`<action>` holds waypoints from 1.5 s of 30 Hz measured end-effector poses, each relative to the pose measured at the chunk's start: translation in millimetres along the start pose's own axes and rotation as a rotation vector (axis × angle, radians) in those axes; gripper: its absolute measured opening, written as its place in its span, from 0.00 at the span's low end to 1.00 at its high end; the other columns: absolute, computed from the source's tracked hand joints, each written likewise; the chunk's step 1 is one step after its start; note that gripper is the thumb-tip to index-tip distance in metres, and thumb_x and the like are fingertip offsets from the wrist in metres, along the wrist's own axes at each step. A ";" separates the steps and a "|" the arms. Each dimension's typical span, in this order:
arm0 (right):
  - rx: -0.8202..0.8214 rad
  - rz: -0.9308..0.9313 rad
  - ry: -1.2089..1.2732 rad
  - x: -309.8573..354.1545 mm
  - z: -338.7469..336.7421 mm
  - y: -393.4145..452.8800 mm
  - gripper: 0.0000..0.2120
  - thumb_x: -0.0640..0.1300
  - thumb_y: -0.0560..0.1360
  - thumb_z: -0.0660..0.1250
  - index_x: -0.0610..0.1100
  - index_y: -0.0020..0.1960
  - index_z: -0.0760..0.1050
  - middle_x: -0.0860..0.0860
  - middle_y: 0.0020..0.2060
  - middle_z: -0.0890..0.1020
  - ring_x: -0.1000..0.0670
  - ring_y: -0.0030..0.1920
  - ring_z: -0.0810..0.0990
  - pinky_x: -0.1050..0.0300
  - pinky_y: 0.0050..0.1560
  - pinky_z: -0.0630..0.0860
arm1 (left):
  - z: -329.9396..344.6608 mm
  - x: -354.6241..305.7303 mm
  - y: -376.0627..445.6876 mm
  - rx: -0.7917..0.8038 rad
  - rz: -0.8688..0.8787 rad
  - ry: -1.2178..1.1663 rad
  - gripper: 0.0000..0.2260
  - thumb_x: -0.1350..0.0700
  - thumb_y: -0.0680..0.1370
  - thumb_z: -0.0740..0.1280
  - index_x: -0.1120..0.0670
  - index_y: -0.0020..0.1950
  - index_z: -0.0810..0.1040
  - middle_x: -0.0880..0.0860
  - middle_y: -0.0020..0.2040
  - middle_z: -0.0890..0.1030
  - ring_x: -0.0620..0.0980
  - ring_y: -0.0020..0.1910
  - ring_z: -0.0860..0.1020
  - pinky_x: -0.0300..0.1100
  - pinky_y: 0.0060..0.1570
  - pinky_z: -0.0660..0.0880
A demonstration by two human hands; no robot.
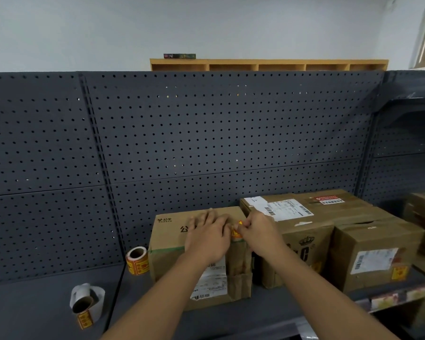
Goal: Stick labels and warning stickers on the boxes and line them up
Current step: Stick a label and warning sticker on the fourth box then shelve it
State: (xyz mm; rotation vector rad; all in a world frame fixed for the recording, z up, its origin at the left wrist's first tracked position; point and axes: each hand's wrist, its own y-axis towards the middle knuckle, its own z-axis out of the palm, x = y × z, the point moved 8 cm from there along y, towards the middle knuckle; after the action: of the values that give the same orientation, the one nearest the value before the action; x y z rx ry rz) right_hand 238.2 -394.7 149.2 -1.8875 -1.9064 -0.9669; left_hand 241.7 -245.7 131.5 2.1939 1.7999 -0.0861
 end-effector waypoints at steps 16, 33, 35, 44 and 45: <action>0.108 0.095 0.144 -7.1 4.0 3.4 0.08 0.47 0.80 0.69 0.43 0.52 0.75 0.45 0.46 0.80 0.45 0.42 0.83 0.44 0.34 0.85 | 2.7 1.6 3.5 0.043 0.038 -0.017 0.22 0.44 0.87 0.44 0.41 0.81 0.59 0.52 0.85 0.53 0.52 0.84 0.48 0.60 0.79 0.44; 0.121 -0.019 -0.162 14.5 2.3 15.6 0.11 0.50 0.82 0.65 0.47 0.43 0.69 0.48 0.38 0.78 0.48 0.36 0.77 0.53 0.36 0.75 | -6.6 6.3 6.7 -0.023 -0.067 -0.135 0.20 0.40 0.85 0.51 0.40 0.75 0.69 0.46 0.80 0.65 0.51 0.80 0.59 0.53 0.79 0.49; 0.120 -0.026 -0.185 10.2 5.2 16.7 0.09 0.49 0.82 0.64 0.46 0.46 0.71 0.49 0.39 0.78 0.46 0.39 0.78 0.52 0.38 0.75 | -7.3 6.5 4.4 -0.085 -0.086 -0.116 0.19 0.42 0.85 0.53 0.41 0.74 0.71 0.45 0.78 0.69 0.51 0.77 0.63 0.51 0.78 0.52; 0.123 -0.042 -0.174 2.4 3.5 16.3 0.05 0.44 0.82 0.62 0.45 0.48 0.73 0.48 0.40 0.78 0.47 0.42 0.78 0.53 0.38 0.72 | -8.4 1.7 4.7 -0.088 -0.042 -0.137 0.18 0.48 0.86 0.51 0.41 0.75 0.70 0.45 0.77 0.68 0.50 0.78 0.61 0.53 0.78 0.50; 0.131 -0.043 -0.166 1.7 3.4 15.7 0.04 0.43 0.82 0.63 0.45 0.48 0.73 0.48 0.40 0.79 0.48 0.41 0.78 0.52 0.38 0.73 | -8.3 2.4 4.8 -0.073 -0.034 -0.148 0.19 0.48 0.86 0.51 0.41 0.76 0.69 0.44 0.78 0.67 0.50 0.79 0.59 0.53 0.79 0.49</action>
State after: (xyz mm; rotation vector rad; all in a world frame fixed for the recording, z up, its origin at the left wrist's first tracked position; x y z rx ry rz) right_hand 254.0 -392.5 151.7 -1.9097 -2.0569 -0.6977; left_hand 245.7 -242.1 139.7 2.0499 1.7318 -0.1822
